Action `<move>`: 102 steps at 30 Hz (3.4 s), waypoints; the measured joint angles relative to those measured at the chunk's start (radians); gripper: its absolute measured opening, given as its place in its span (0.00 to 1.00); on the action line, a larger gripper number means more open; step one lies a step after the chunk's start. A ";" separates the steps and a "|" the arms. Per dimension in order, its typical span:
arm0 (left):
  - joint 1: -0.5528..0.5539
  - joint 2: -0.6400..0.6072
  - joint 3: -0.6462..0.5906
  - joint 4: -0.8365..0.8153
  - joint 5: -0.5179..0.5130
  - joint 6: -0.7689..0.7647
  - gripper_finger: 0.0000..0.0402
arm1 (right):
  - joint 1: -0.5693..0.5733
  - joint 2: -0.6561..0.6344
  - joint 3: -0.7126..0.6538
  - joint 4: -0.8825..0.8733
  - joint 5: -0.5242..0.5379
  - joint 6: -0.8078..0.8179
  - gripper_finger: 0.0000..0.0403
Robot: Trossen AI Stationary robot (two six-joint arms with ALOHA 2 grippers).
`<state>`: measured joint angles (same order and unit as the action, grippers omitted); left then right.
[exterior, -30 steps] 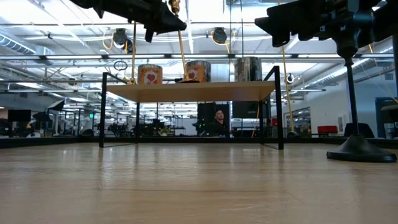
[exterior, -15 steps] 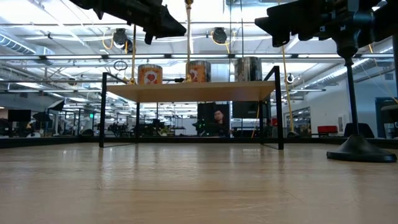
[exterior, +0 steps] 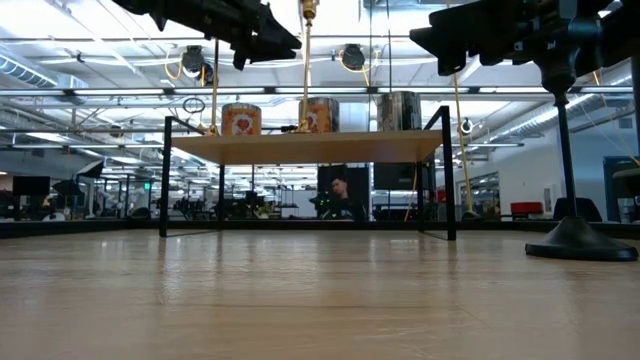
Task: Pick & Place candle stick holders
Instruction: Put the black candle holder on the shelf
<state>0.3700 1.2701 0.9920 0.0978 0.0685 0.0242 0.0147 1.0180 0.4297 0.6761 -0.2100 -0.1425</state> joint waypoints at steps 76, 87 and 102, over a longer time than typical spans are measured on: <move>-0.047 -0.476 0.001 -0.585 0.205 0.121 0.42 | 0.000 0.000 0.000 0.023 -0.001 -0.003 0.46; -0.090 -0.425 0.000 -0.478 0.239 0.210 0.42 | 0.000 0.000 0.001 0.193 0.003 -0.087 0.46; -0.092 -0.380 0.000 -0.605 -0.108 0.176 0.42 | 0.000 -0.001 0.000 0.161 0.000 -0.001 0.46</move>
<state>0.2783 0.8902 0.9920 -0.5071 -0.0400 0.2001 0.0147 1.0172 0.4301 0.8371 -0.2100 -0.1430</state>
